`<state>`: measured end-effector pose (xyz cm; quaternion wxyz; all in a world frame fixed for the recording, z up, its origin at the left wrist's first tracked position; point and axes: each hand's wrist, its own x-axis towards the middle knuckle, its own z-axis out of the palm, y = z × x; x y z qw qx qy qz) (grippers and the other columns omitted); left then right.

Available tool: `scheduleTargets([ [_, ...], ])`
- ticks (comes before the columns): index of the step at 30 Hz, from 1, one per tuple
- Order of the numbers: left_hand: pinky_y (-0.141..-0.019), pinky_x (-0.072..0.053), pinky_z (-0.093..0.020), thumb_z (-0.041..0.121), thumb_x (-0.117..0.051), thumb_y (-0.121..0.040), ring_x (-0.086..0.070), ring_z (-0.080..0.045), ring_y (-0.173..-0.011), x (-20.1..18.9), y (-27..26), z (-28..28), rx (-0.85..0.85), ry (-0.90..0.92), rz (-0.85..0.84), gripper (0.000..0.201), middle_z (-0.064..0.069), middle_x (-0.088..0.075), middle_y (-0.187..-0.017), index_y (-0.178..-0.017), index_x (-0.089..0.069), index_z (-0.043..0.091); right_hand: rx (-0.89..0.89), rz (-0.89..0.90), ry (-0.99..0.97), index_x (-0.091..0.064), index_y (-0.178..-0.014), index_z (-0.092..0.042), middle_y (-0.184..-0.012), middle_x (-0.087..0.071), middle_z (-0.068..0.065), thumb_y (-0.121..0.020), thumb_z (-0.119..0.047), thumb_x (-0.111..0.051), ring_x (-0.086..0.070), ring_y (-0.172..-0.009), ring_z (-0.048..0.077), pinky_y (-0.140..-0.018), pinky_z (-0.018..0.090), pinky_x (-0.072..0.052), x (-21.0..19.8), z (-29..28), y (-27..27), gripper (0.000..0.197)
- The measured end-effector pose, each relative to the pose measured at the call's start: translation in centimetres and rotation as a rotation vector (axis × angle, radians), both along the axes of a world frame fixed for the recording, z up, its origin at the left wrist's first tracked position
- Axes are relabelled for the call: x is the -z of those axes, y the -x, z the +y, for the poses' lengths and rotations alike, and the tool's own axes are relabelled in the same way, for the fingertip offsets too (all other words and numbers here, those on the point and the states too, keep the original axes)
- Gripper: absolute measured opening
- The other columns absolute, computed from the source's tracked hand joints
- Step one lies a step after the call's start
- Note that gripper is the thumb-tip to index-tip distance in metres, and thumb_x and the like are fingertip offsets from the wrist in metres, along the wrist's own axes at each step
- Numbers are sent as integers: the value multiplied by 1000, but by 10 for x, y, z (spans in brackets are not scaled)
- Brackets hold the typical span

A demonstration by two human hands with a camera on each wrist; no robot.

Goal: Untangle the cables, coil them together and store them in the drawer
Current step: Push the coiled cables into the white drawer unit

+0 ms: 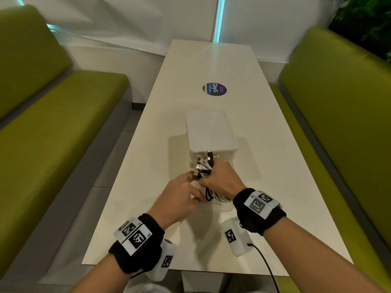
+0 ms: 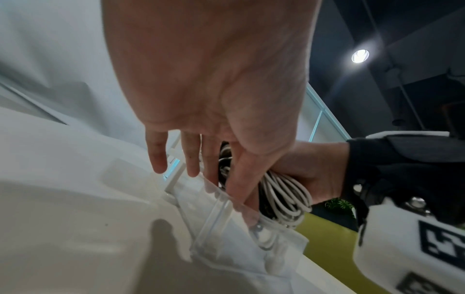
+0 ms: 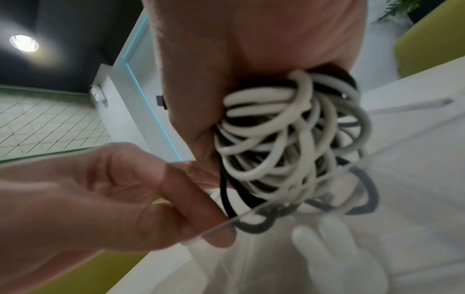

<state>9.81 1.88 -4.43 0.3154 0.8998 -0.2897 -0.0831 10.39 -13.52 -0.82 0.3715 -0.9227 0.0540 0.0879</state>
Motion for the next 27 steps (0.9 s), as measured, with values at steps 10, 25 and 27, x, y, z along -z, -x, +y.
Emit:
scheduleTargets([
  [10, -99, -45, -27, 22, -71, -85, -52, -6, -117, -21, -30, 7, -278, 316, -248, 47, 9, -51, -131, -129, -59, 29, 78, -4, 59, -50, -77, -18, -74, -62, 0, -77, -16, -65, -59, -70, 21, -57, 28, -44, 0, -15, 11, 15],
  [25, -99, -38, -44, 20, -57, -94, -54, -18, -121, -15, -56, -6, -167, -164, -367, 55, 16, -32, -154, -143, -41, 41, 161, 69, 501, -51, -115, -2, -113, -60, 17, -89, -10, -57, -59, -93, 32, -73, 36, -46, 18, -1, 3, 28],
  [27, -103, -38, -47, 21, -53, -96, -52, -17, -124, -17, -56, -5, -162, -152, -332, 53, 16, -32, -155, -143, -41, 41, 213, 95, 578, -42, -130, 3, -122, -54, 21, -90, -8, -59, -60, -106, 36, -83, 40, -52, 31, 7, -3, 45],
])
